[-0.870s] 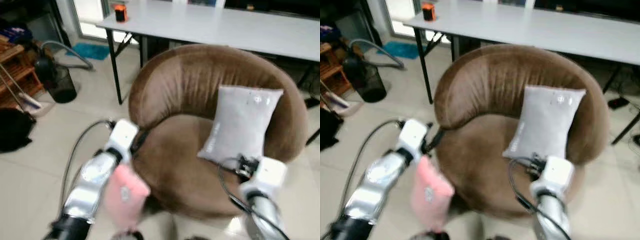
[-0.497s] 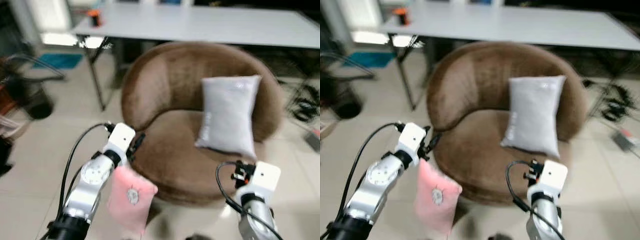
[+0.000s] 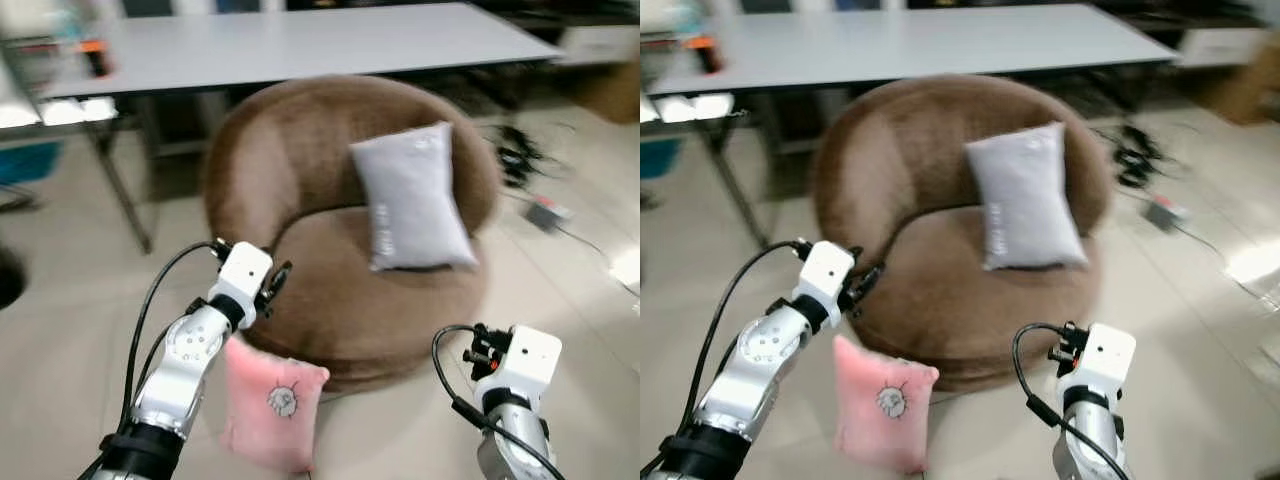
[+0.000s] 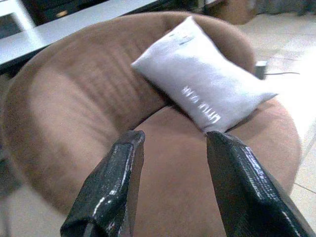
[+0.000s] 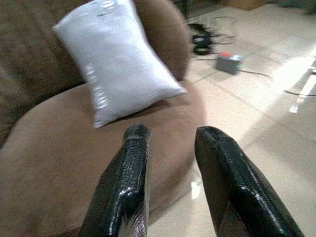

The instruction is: Move the pillow to the sofa from floor

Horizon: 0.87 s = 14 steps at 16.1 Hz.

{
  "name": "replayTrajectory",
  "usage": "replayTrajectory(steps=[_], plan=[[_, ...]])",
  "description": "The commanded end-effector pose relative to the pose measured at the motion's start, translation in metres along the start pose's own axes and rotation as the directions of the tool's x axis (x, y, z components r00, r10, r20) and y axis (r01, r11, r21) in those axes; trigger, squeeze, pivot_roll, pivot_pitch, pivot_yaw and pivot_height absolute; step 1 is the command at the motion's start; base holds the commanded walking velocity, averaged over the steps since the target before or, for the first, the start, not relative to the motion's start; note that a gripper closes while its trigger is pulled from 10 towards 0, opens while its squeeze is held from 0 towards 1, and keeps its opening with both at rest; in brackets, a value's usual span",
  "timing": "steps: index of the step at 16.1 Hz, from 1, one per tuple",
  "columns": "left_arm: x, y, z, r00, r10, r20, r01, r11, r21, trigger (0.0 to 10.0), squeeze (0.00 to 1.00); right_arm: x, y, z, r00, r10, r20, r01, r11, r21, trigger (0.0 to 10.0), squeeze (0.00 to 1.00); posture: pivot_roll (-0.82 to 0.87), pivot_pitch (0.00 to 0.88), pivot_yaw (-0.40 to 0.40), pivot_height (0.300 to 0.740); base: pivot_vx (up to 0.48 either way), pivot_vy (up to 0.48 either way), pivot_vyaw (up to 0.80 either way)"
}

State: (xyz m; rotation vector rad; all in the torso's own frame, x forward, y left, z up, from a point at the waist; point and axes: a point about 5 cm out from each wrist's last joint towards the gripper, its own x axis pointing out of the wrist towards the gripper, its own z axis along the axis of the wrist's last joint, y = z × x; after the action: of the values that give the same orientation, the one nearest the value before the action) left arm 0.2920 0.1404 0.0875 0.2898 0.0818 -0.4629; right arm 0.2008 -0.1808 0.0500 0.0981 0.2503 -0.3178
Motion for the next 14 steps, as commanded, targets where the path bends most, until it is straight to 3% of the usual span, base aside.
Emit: replayTrajectory(steps=[1, 4, 9, 14], plan=[[0.0048, -0.0088, 0.0053, 0.999, -0.03, 0.021, 0.03, 0.999, 0.012, 10.0, 0.0, -0.0002, -0.007, 0.0001, 1.0, -0.015, -0.004, 0.015, 1.0, -0.023, 10.0, 0.0, 0.01, 0.02, -0.005, 0.74, 0.0, 0.48, -0.8], [0.0037, -0.0089, 0.0039, 0.999, -0.031, 0.019, 0.031, 0.999, 0.011, 10.0, 0.0, -0.0006, -0.0076, 0.0008, 1.0, -0.006, 0.003, 0.006, 0.999, -0.037, 10.0, 0.0, 0.0, 0.016, -0.007, 0.74, 0.0, 0.48, -0.8], [0.004, -0.0108, 0.0005, 1.0, -0.03, 0.009, 0.03, 0.999, 0.016, 10.0, 0.0, -0.0022, -0.0103, -0.0014, 1.0, -0.004, -0.007, 0.003, 0.998, -0.06, 10.0, 0.0, -0.01, 0.008, -0.013, 0.74, 0.0, 0.48, 0.0], [0.0075, -0.0141, 0.0016, 0.999, -0.038, 0.031, 0.038, 0.999, 0.007, 10.0, 0.0, -0.007, -0.0131, -0.0036, 1.0, -0.025, -0.018, 0.024, 0.999, -0.046, 10.0, 0.0, -0.03, 0.0, 0.004, 0.74, 0.0, 0.48, -0.77]])
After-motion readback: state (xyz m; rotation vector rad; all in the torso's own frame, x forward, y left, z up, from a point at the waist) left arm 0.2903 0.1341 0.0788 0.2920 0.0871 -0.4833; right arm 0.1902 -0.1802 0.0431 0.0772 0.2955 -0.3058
